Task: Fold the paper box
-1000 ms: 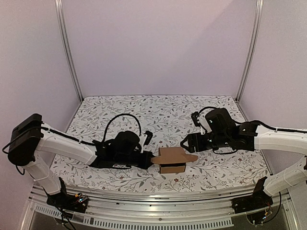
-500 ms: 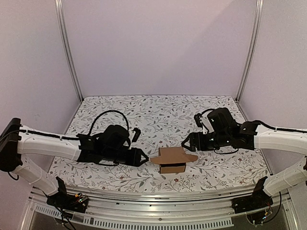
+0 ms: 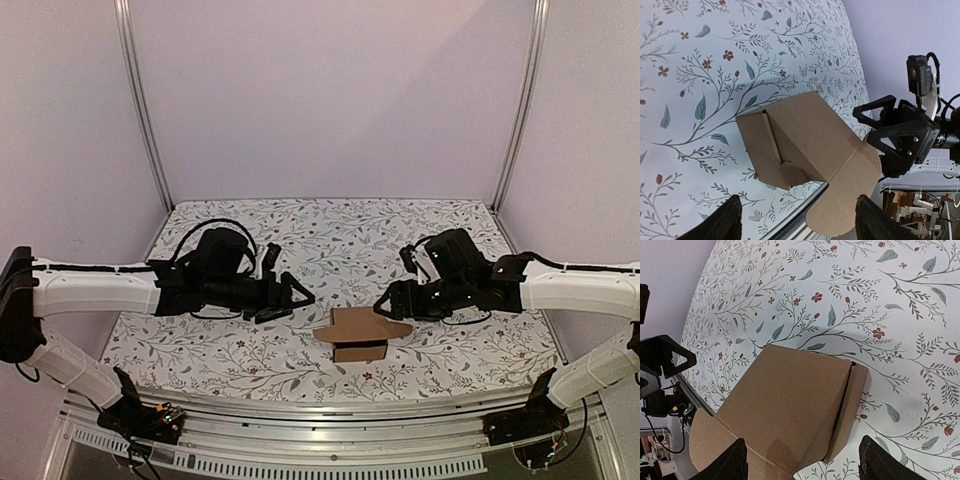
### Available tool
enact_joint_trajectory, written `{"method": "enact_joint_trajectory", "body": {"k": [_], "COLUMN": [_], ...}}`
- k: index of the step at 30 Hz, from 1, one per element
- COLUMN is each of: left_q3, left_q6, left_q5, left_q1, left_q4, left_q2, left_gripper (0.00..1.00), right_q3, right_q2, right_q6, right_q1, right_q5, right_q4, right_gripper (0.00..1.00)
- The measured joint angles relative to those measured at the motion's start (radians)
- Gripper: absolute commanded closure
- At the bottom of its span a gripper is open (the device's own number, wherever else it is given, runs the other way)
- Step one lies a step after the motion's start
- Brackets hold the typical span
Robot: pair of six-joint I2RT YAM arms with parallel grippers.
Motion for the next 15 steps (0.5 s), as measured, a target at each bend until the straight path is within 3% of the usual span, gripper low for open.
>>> {"method": "enact_joint_trajectory", "body": {"k": [7,15], "left_q3": [0.012,0.086], "left_q6": [-0.129,-0.203], "left_q5": [0.167,0.256], "left_q1": [0.002,0.002], "left_q4": [0.137,0.201], "left_q2": [0.138,0.235], "left_gripper": [0.26,0.29], "right_q3": [-0.006,-0.008], "right_q2": [0.018,0.044], "right_q6": [0.031,0.049], "right_q1": [0.000,0.000], "right_q5": [-0.011,-0.016], "right_q4": [0.018,0.034], "right_gripper": [0.28,0.30]}}
